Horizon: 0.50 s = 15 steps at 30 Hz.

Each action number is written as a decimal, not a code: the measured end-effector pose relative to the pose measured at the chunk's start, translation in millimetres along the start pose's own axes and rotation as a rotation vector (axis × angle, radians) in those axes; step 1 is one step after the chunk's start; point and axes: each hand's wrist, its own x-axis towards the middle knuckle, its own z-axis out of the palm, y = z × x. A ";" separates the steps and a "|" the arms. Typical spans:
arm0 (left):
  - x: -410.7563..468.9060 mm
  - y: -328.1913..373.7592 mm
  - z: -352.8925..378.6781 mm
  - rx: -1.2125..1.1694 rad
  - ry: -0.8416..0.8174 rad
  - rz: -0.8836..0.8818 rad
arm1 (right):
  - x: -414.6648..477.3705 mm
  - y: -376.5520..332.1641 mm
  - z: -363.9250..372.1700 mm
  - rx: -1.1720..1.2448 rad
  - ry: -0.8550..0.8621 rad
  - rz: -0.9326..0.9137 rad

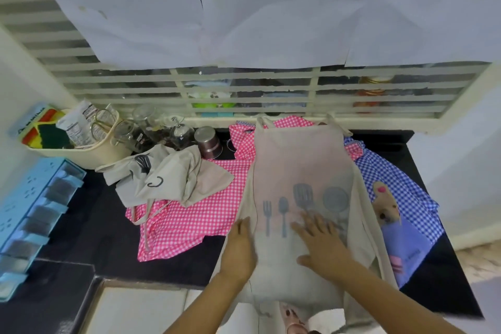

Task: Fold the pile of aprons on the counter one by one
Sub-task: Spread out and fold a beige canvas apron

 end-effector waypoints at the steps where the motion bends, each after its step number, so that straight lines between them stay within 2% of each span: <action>1: -4.8 -9.5 -6.0 -0.094 0.061 -0.004 | -4.3 -1.6 2.1 0.011 0.031 0.032; 4: -6.0 -27.9 -41.4 -0.417 0.183 -0.181 | -14.7 -0.8 8.9 0.084 0.248 0.152; 6: 2.6 -42.7 -69.2 -0.697 0.123 -0.406 | -26.1 1.9 14.0 0.099 0.387 0.300; 8: 14.5 -57.9 -95.1 -0.941 -0.007 -0.548 | -37.2 7.8 19.0 0.131 0.314 0.457; 9: 21.2 -64.5 -106.2 -0.981 -0.050 -0.554 | -38.8 13.5 20.6 0.149 0.262 0.496; 12: 34.8 -88.5 -137.6 -0.814 0.013 -0.509 | -37.3 23.8 21.1 0.129 0.189 0.467; 15: 33.9 -102.4 -158.3 -0.377 0.376 -0.379 | -34.1 28.9 16.8 0.152 0.110 0.432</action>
